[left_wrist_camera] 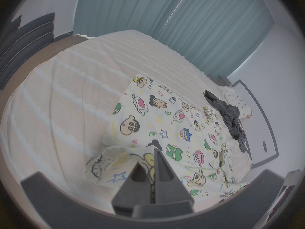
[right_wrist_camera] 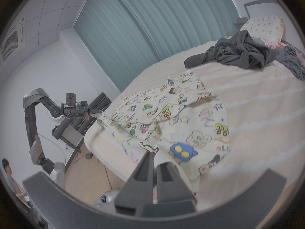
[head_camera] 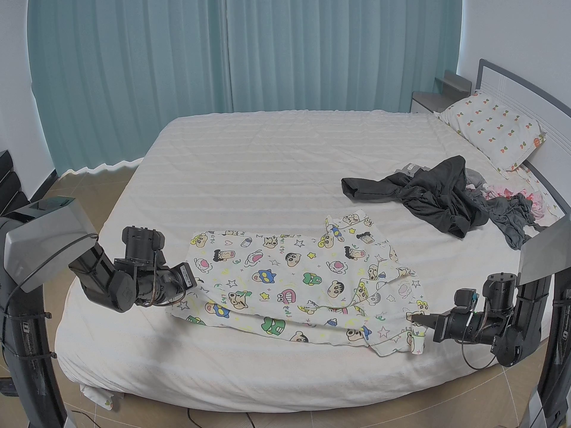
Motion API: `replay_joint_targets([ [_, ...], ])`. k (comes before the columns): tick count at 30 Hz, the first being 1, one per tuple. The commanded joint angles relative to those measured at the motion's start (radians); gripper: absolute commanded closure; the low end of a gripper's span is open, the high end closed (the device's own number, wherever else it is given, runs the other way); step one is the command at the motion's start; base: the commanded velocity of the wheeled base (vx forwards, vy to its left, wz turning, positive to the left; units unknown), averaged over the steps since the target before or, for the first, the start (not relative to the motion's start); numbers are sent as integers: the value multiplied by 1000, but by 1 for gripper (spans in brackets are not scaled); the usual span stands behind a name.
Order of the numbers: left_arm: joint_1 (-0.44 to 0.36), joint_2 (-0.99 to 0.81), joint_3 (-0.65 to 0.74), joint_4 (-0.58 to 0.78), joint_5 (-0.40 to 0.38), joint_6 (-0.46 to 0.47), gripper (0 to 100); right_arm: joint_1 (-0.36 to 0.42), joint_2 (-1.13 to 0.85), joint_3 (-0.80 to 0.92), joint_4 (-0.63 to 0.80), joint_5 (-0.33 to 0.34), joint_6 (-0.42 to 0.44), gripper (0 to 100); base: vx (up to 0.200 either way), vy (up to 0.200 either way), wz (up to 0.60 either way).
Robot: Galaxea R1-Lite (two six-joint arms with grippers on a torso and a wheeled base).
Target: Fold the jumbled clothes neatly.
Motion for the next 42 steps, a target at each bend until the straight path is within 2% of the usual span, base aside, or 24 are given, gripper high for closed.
replay_joint_targets([
  [1,2,65,-69,22,16,-6,100,0,20,-60,-3,-8,37,100,0,0,0],
  [5,1,79,-97,42,17,-8,100,2,23,-80,-2,-17,82,100,0,0,0],
  [11,1,107,-170,110,17,-16,100,2,78,-102,-3,-42,82,100,0,0,0],
  [16,1,139,-242,153,28,-71,100,0,112,-131,0,-49,83,100,0,0,0],
  [17,1,147,-253,157,30,-72,100,0,115,-132,0,-52,82,0,0,0,0],
  [18,1,156,-265,165,31,-74,0,0,118,-132,0,-52,82,0,0,0,0],
  [23,2,173,-278,171,31,-89,0,-4,133,-142,0,-57,83,0,0,0,0],
  [26,16,171,-288,170,31,-123,0,-18,127,-148,-2,-91,85,0,0,0,0],
  [29,42,144,-285,168,31,-180,0,-44,101,-129,-8,-108,86,0,0,0,0],
  [33,76,71,-233,165,13,-193,0,-80,52,-86,-9,-108,86,0,0,0,0],
  [37,105,-24,-115,139,-84,-187,0,-93,-20,-10,-9,-135,108,0,0,0,0],
  [39,133,-97,-12,91,-170,-187,0,-64,-81,59,-9,-151,177,0,0,0,0],
  [41,148,-157,100,19,-246,-184,0,6,-149,121,-9,-166,270,0,0,0,0],
  [42,150,-168,127,-1,-257,-183,0,23,-160,133,-9,-171,295,0,0,0,0],
])
